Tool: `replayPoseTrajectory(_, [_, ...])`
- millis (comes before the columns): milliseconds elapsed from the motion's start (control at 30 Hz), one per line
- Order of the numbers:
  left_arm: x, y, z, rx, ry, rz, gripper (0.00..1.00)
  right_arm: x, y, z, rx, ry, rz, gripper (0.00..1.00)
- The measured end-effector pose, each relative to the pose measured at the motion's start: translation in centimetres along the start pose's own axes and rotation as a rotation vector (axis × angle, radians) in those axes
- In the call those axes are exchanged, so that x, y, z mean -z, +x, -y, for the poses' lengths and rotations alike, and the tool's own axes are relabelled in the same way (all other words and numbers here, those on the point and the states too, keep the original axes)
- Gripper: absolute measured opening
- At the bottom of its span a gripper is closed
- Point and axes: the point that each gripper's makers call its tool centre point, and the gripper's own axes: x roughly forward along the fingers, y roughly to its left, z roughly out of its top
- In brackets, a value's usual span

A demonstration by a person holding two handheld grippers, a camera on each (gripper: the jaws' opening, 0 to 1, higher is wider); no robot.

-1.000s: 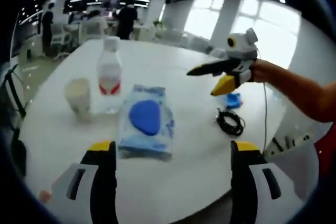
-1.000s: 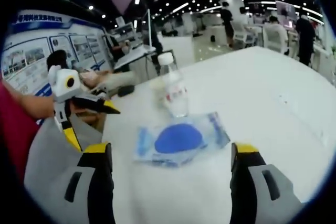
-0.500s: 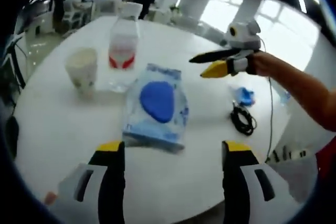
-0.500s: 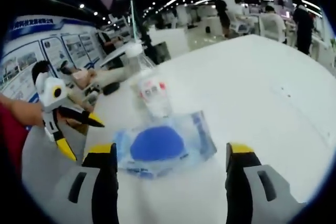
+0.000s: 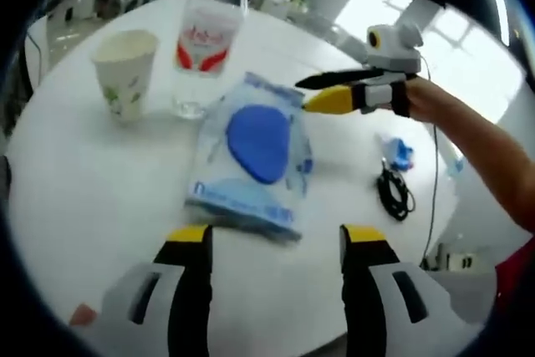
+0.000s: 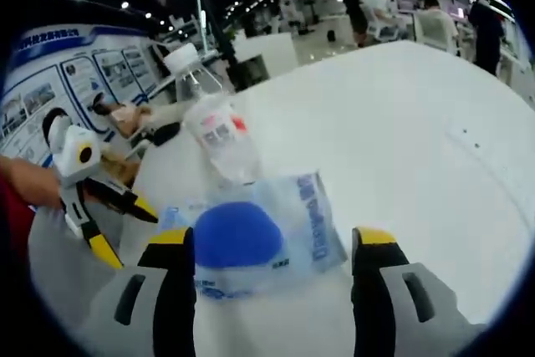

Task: Arrange the tabletop items into an orderly group along one side of the table until the central work area is clear of visible clutter.

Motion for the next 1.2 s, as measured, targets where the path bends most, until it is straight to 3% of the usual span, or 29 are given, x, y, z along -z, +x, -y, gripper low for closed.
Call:
replayPoseTrajectory(267, [-0.5,1.1,-1.0,-0.032,-0.063,0.018,0.54,0.3,1.1,1.2,0.007,0.013,-0.014,0.64])
replayPoseTrajectory(567, [-1.4,1.7,-1.5,-0.039,-0.098,0.051,0.45,0.6,1.7,2.2,0.024,0.043,-0.030,0.44])
replayPoseTrajectory(633, [-1.4,1.8,-1.7,-0.049,-0.103,0.054,0.42,0.6,1.5,2.3,0.032,0.044,-0.030,0.35])
replayPoseTrajectory(700, [-1.6,1.9,-2.3,-0.063,-0.122,0.062,0.38,0.8,1.2,2.5,0.035,0.045,-0.035,0.22])
replayPoseTrajectory(800, [-1.5,1.8,-2.9,-0.086,-0.144,0.062,0.30,1.3,0.9,3.0,0.059,0.026,-0.057,0.14])
replayPoseTrajectory(900, [-1.3,1.8,-3.6,-0.096,-0.154,0.056,0.18,1.6,0.7,2.9,0.062,0.020,-0.066,0.09])
replayPoseTrajectory(967, [-1.2,1.8,-3.9,-0.104,-0.163,0.052,0.15,1.7,0.5,3.1,0.070,0.009,-0.072,0.04])
replayPoseTrajectory(1133, [-1.5,1.6,-4.1,-0.116,-0.153,0.062,0.10,1.8,-0.1,2.9,0.079,0.002,-0.079,0.03])
replayPoseTrajectory(1200, [-1.9,1.4,-3.7,-0.102,-0.150,0.072,0.04,1.9,-0.5,2.9,0.082,0.002,-0.081,0.03])
